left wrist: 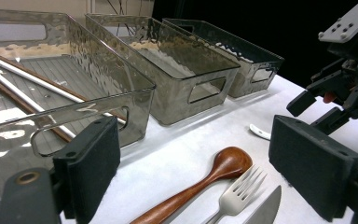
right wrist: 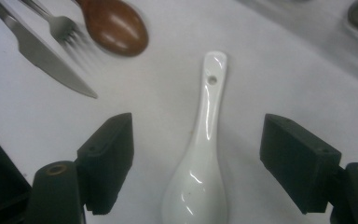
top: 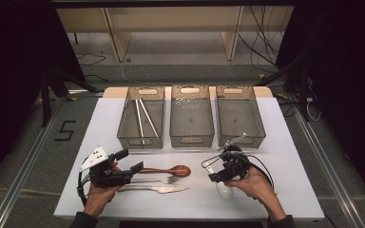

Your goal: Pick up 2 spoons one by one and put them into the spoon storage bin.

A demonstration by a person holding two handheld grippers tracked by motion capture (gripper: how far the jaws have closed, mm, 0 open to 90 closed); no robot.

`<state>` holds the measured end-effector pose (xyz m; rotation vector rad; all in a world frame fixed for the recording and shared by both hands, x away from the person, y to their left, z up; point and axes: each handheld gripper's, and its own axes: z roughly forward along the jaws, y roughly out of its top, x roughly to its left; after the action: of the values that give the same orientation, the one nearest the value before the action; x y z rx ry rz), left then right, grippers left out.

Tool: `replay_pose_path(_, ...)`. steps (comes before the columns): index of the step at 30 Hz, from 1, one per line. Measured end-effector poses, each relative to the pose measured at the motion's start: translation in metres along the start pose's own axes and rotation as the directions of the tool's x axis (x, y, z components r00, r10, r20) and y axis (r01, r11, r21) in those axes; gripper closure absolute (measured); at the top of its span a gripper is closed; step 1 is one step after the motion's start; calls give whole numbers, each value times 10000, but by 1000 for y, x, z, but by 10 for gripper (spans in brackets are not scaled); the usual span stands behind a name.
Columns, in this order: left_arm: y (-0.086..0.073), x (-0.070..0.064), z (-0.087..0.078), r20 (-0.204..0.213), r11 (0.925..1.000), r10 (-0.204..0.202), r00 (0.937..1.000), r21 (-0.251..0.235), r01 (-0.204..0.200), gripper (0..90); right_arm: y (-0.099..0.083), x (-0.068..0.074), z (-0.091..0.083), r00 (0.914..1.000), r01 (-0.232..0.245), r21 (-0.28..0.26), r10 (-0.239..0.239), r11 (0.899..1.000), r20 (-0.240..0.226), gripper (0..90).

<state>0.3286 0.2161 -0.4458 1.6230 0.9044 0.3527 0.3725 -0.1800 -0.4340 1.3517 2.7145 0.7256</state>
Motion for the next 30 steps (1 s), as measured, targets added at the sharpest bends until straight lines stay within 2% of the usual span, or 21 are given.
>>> replay_pose_path(6,0,0,-2,2,10000,59,10000,0,-59,163,-5,0,5,9993,-88,529,70,9986,356,339)
replay_pose_path(10,0,0,-3,-2,10000,54,10000,-33,-54,163,-5,3,9,9991,-91,792,58,9968,422,373)
replay_pose_path(21,0,-1,-3,8,9999,123,9999,4,-123,163,-4,13,23,9950,236,1479,-375,9887,922,462)
replay_pose_path(30,0,-1,-3,10,9999,124,9999,2,-124,163,-3,20,29,9853,502,1909,-798,9803,1507,563)
